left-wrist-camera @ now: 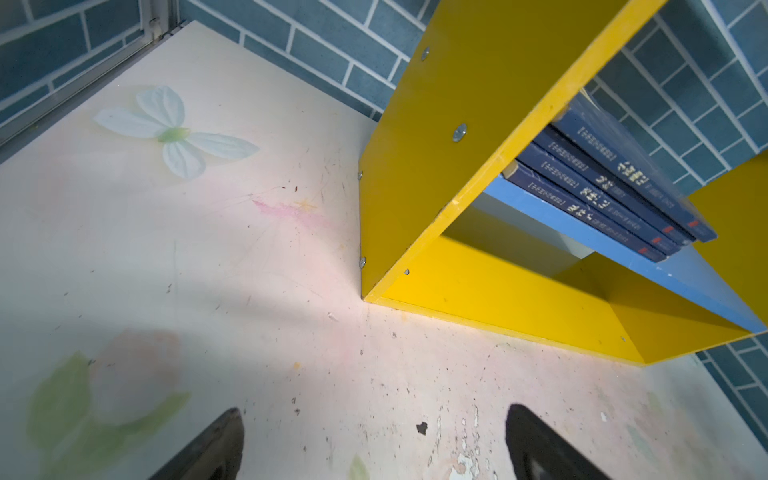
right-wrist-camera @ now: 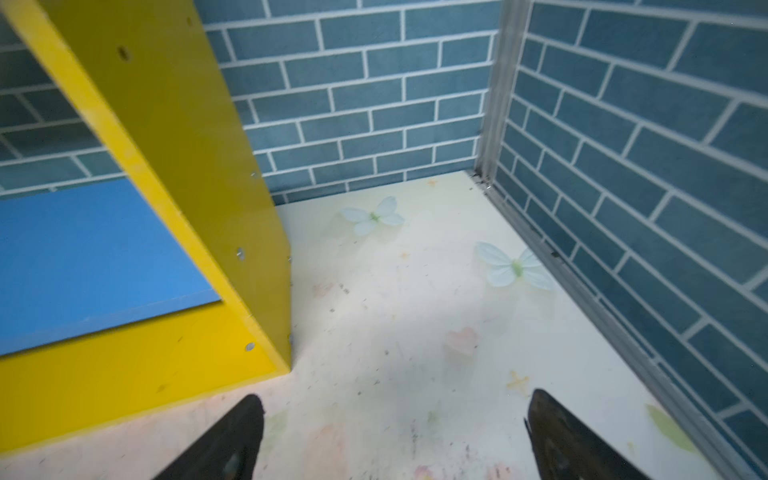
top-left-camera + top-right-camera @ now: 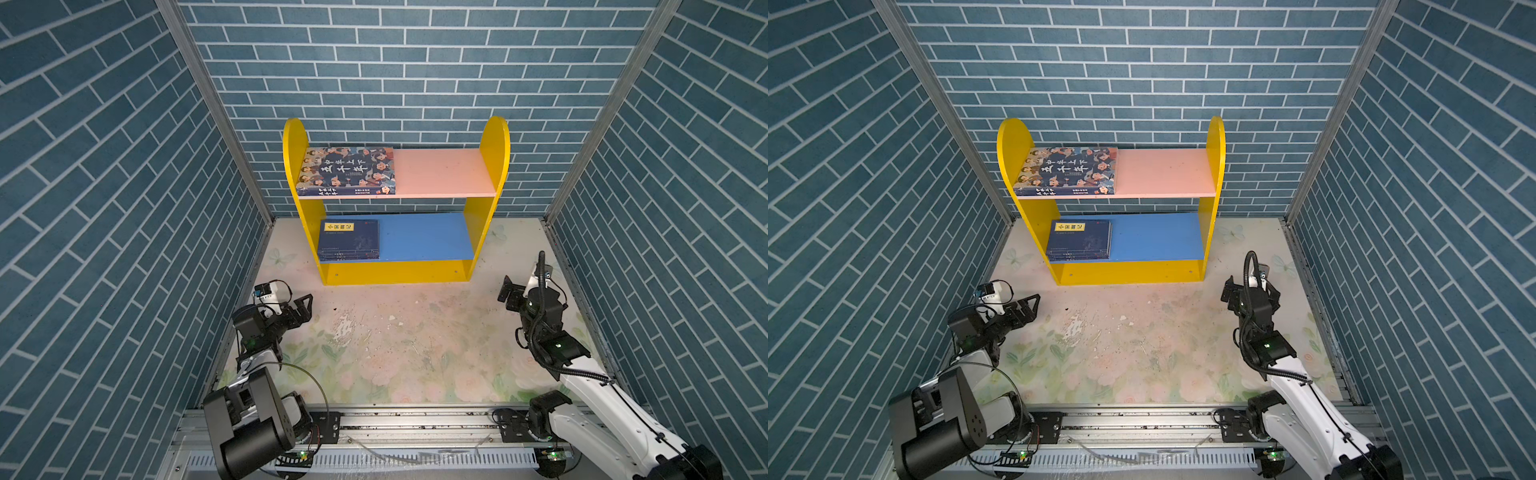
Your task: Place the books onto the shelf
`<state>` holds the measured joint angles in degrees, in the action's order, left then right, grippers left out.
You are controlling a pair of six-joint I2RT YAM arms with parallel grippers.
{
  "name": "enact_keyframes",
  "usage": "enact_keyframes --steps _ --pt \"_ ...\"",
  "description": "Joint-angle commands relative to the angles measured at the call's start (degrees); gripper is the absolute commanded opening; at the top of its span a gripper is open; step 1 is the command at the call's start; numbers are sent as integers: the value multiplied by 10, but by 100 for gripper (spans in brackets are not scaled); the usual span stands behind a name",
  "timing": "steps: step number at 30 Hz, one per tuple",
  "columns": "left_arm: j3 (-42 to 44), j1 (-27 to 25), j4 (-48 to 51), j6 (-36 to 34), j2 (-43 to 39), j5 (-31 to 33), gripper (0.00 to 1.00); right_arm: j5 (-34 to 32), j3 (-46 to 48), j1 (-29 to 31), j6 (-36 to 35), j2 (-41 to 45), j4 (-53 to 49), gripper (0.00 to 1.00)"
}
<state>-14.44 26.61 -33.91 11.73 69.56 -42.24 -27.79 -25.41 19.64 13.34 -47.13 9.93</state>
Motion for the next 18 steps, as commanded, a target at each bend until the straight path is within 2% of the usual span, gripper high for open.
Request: enact_keyframes --steps 1,5,9,12,15,18 --pt "9 -21 -156 -4 39 20 100 -28 32 -35 -88 -20 116 99" --pt "9 -39 -235 23 89 32 100 31 92 -112 -74 -80 246 98" --pt "18 -67 -332 1 125 28 100 95 136 -168 -59 -170 391 98" --pt "11 -78 -333 2 137 43 100 134 145 -194 -76 -215 442 99" --pt "-6 -78 -291 7 134 71 100 194 150 -226 -53 -259 472 99" --pt "27 -69 -356 -9 125 111 100 222 152 -240 -58 -291 512 99"
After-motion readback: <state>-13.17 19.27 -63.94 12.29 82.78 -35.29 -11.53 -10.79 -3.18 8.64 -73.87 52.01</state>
